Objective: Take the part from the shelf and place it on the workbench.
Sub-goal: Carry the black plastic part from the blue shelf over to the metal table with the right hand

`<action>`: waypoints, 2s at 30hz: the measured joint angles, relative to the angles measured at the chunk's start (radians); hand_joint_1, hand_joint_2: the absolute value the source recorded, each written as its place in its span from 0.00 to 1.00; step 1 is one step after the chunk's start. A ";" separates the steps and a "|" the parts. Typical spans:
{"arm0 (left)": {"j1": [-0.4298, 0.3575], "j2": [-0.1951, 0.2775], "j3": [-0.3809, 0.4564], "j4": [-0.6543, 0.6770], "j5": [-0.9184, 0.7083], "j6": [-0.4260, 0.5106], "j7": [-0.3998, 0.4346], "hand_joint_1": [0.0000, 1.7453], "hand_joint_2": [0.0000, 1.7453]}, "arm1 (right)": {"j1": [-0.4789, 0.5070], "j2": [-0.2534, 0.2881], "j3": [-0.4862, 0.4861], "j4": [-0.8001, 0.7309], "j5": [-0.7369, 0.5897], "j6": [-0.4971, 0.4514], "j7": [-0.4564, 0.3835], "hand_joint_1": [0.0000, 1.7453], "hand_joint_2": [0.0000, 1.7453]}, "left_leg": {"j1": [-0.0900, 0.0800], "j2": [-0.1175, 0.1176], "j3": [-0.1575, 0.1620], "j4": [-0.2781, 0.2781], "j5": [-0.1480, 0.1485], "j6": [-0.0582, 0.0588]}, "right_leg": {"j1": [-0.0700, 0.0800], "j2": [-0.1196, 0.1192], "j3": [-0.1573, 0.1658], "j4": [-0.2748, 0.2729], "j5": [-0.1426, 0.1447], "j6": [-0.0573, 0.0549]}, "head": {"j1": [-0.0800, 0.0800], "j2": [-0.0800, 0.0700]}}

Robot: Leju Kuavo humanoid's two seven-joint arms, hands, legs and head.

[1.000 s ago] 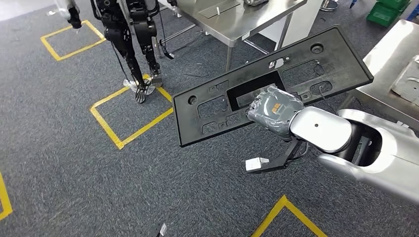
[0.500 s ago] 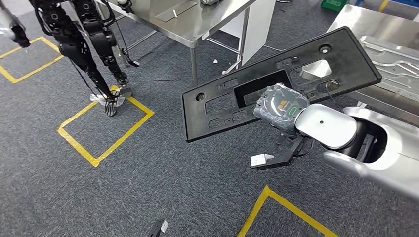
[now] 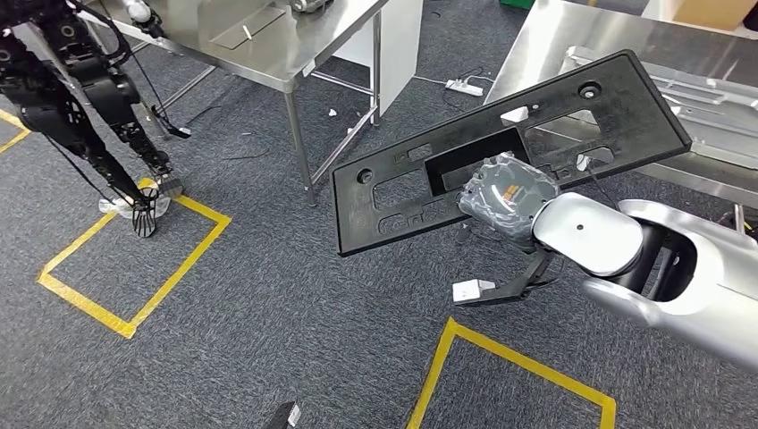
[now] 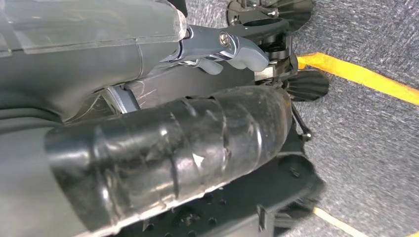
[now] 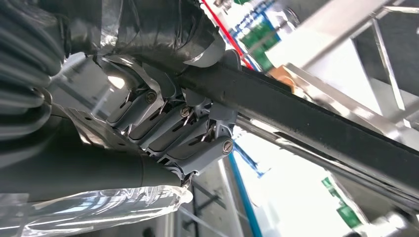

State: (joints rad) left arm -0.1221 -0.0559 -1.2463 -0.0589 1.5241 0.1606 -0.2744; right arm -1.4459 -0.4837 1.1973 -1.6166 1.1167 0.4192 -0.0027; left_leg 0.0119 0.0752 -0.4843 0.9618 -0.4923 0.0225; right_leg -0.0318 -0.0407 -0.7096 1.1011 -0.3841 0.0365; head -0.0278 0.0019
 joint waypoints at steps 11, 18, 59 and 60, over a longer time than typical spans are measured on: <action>-0.013 0.004 0.005 0.002 0.000 0.000 0.001 0.00 0.00 | 0.000 -0.001 -0.001 -0.002 0.016 0.011 -0.019 1.00 1.00 | -0.005 -0.069 -0.121 0.308 -0.166 -0.040 | 0.013 0.056 0.047 -0.071 -0.006 -0.065 | -0.010 0.000; -0.004 0.004 0.007 0.002 0.000 0.000 0.002 0.00 0.00 | -0.003 -0.002 0.006 -0.002 0.015 0.018 -0.031 1.00 1.00 | -0.017 -0.088 -0.044 0.053 -0.003 0.003 | 0.032 0.093 0.046 -0.066 -0.004 -0.061 | -0.009 0.000; -0.002 -0.003 0.009 0.003 0.000 -0.003 0.001 0.00 0.00 | -0.010 -0.007 -0.002 0.004 0.026 0.013 -0.012 1.00 1.00 | -0.005 0.000 -0.024 0.016 0.010 0.014 | 0.002 0.027 -0.036 0.098 -0.041 0.000 | -0.005 0.000; -0.002 -0.002 0.009 0.003 0.000 -0.003 0.001 0.00 0.00 | -0.010 -0.007 -0.002 0.004 0.026 0.013 -0.012 1.00 1.00 | -0.004 0.009 -0.023 0.023 0.002 0.007 | 0.004 0.003 -0.005 0.036 -0.021 0.001 | -0.005 0.000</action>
State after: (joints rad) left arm -0.1244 -0.0584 -1.2376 -0.0558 1.5242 0.1578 -0.2735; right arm -1.4556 -0.4905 1.1949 -1.6129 1.1425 0.4323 -0.0149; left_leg 0.0075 0.0844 -0.5069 0.9848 -0.4905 0.0295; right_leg -0.0276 -0.0378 -0.7142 1.1372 -0.4055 0.0372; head -0.0326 0.0022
